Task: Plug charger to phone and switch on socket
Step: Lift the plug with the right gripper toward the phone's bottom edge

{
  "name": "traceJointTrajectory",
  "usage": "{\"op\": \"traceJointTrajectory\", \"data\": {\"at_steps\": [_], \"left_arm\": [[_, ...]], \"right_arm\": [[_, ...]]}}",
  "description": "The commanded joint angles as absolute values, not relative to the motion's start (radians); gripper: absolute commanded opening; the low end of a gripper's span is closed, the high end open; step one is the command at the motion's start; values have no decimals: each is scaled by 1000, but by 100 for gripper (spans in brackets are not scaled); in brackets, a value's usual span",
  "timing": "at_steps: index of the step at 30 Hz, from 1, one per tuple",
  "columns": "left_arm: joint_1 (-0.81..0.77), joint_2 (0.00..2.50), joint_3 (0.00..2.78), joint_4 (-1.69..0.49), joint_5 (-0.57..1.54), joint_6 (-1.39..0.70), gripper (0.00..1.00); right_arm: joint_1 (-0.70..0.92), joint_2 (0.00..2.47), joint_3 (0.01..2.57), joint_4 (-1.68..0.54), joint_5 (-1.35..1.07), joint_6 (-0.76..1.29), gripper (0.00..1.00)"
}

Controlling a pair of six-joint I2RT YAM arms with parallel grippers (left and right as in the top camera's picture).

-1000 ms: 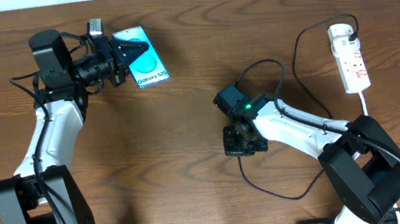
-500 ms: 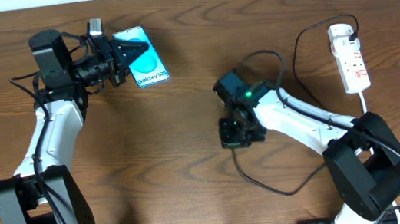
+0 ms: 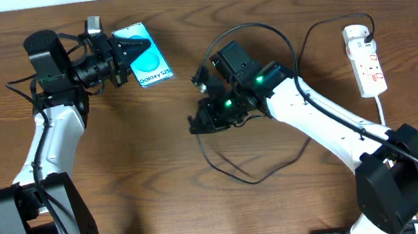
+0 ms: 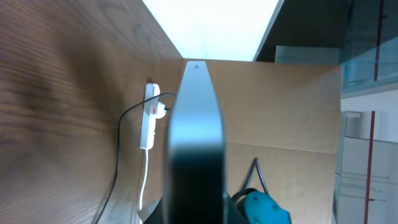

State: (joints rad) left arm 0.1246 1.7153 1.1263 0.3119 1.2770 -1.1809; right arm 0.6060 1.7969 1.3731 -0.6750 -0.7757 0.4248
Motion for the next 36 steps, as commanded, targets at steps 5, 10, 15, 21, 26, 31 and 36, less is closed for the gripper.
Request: {"op": "traceJointTrajectory", "data": {"at_steps": [5, 10, 15, 21, 26, 31, 36], "left_arm": [[142, 1725, 1147, 320, 1325, -1159, 7], [148, 1739, 1147, 321, 1327, -1116, 7], [148, 1752, 1147, 326, 1324, -1066, 7], [159, 1789, 1147, 369, 1317, -1051, 7], [169, 1798, 1147, 389, 1317, -1051, 7], [180, 1798, 1147, 419, 1306, -1064, 7], [185, 1798, 1147, 455, 1299, -1067, 8]], "right_arm": [[581, 1773, 1388, -631, -1029, 353, 1], [561, 1773, 1388, -591, -1131, 339, 1], [543, 1774, 1388, -559, -1164, 335, 1], [527, 1777, 1386, -541, -1211, 326, 1], [496, 1798, 1385, -522, -1273, 324, 1], [474, 1869, 1385, -455, -1402, 324, 1], [474, 1977, 1385, -374, -1533, 324, 1]]}}
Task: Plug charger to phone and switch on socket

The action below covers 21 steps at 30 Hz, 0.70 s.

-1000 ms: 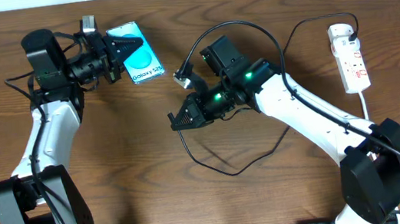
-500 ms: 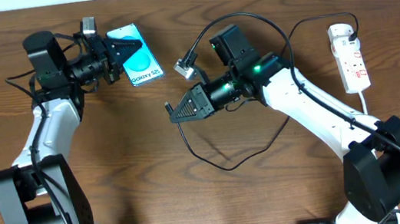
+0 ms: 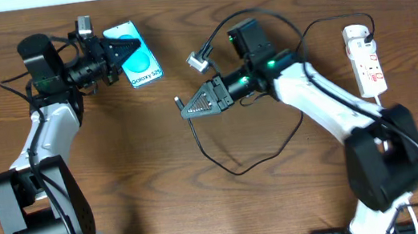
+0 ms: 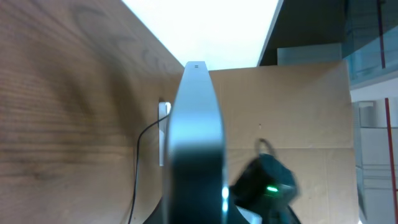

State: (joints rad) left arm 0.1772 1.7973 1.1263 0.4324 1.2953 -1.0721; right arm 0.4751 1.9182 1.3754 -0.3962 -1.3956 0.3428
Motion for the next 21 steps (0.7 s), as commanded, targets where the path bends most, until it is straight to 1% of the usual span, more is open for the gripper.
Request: {"op": "traceJointTrajectory", "data": {"at_steps": [1, 5, 9, 14, 21], "left_arm": [[185, 1798, 1147, 461, 1296, -1068, 7], [185, 1798, 1147, 466, 1291, -1078, 7], [185, 1798, 1147, 472, 1289, -1077, 7], [185, 1798, 1147, 507, 1282, -1072, 7], [184, 1798, 1147, 556, 1282, -1066, 7]], "right_arm": [[474, 1999, 1385, -350, -1561, 324, 1], [474, 2061, 1385, -314, -1560, 336, 1], [474, 2066, 1386, -287, -1560, 348, 1], [484, 2066, 1386, -161, -1560, 457, 1], [512, 2066, 1386, 82, -1560, 645, 1]]}}
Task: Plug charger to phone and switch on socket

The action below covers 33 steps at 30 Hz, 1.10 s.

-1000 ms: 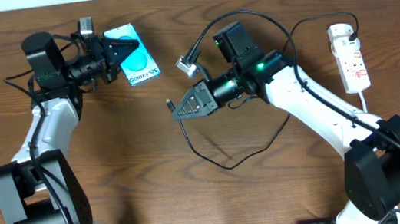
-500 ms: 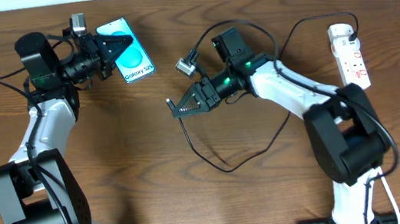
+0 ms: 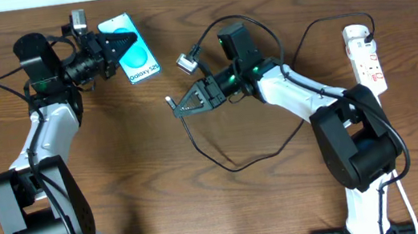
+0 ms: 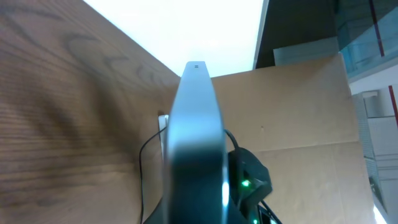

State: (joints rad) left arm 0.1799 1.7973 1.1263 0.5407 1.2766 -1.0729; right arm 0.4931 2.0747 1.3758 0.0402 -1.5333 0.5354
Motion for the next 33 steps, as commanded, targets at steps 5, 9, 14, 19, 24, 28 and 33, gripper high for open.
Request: {"op": "traceJointTrajectory", "data": {"at_steps": [5, 9, 14, 19, 24, 28, 33], "left_arm": [[184, 1798, 1144, 556, 1283, -1066, 8], [184, 1798, 1137, 556, 1279, -1071, 7], [168, 1798, 1135, 566, 1265, -1094, 7], [151, 1798, 1135, 569, 1241, -1093, 8], [150, 1798, 1135, 571, 1241, -1093, 7], [150, 1798, 1135, 571, 1242, -1093, 7], [150, 1798, 1135, 571, 1245, -1093, 7]], "right_arm": [[514, 2066, 1386, 171, -1553, 708, 1], [511, 2066, 1386, 177, -1544, 711, 1], [511, 2066, 1386, 197, -1520, 728, 1], [513, 2066, 1386, 269, -1520, 796, 1], [513, 2066, 1386, 304, -1494, 834, 1], [508, 2066, 1386, 316, -1491, 834, 1], [495, 2066, 1386, 338, -1483, 843, 1]]}}
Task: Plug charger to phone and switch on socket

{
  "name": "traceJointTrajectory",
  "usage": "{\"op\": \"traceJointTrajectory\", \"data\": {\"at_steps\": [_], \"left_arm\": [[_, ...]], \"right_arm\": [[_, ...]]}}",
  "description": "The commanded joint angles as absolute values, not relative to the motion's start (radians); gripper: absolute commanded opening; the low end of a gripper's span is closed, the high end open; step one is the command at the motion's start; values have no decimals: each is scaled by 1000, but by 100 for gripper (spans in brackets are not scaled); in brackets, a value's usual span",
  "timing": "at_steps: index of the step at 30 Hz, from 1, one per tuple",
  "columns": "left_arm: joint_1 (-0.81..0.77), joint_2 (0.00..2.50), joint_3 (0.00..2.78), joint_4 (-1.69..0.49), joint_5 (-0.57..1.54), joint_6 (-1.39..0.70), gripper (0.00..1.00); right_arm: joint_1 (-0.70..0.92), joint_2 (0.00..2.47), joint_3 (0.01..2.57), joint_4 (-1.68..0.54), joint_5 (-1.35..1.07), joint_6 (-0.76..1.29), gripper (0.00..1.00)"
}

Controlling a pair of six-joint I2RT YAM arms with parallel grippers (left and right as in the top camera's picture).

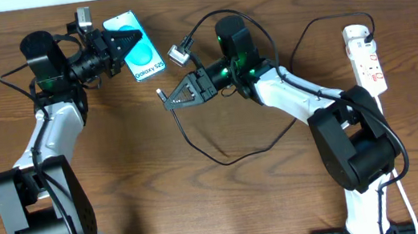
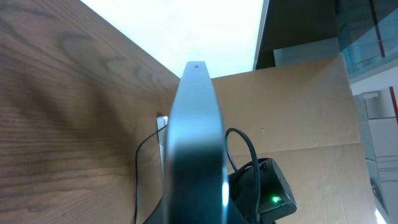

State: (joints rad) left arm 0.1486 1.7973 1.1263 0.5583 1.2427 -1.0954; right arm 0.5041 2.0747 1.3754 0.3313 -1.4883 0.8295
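My left gripper (image 1: pixel 120 42) is shut on the phone (image 1: pixel 142 57), a slab with a light blue "Galaxy S25" screen, held up at the back left with its lower end toward the middle. In the left wrist view the phone (image 2: pixel 194 143) shows edge-on and fills the centre. My right gripper (image 1: pixel 170 100) is shut on the charger plug (image 1: pixel 162 96) at the end of the black cable (image 1: pixel 230 156), a short way right of and below the phone's end. The white socket strip (image 1: pixel 367 60) lies at the far right with the cable's other end plugged in.
The black cable loops over the table's middle and arcs back behind my right arm to the strip. A white cord leaves the strip toward the front right edge. A cardboard wall (image 2: pixel 298 112) shows beyond the table in the left wrist view.
The phone has shifted slightly right and nearer. My right gripper with the plug has moved a little up and left, narrowing the gap to the phone's end.
First my left gripper held the phone at the back left while my right gripper was low in the middle on the cable end. Then the right gripper stood raised, pointing left with the plug. Over the later moments plug and phone have come closer together.
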Motion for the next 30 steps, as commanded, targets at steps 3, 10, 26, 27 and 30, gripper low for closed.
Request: {"op": "traceJointTrajectory", "data": {"at_steps": [3, 10, 26, 27, 30], "left_arm": [[150, 1798, 1135, 571, 1245, -1093, 7], [144, 1798, 1135, 571, 1249, -1097, 7], [126, 1798, 1135, 586, 1251, -1101, 7], [126, 1798, 1135, 586, 1253, -1100, 7], [126, 1798, 1135, 586, 1255, -1100, 7]], "right_arm": [[487, 2066, 1386, 360, -1482, 868, 1], [483, 2066, 1386, 360, -1469, 868, 1], [483, 2066, 1386, 361, -1457, 868, 1], [483, 2066, 1386, 362, -1457, 868, 1], [483, 2066, 1386, 365, -1450, 868, 1]]}}
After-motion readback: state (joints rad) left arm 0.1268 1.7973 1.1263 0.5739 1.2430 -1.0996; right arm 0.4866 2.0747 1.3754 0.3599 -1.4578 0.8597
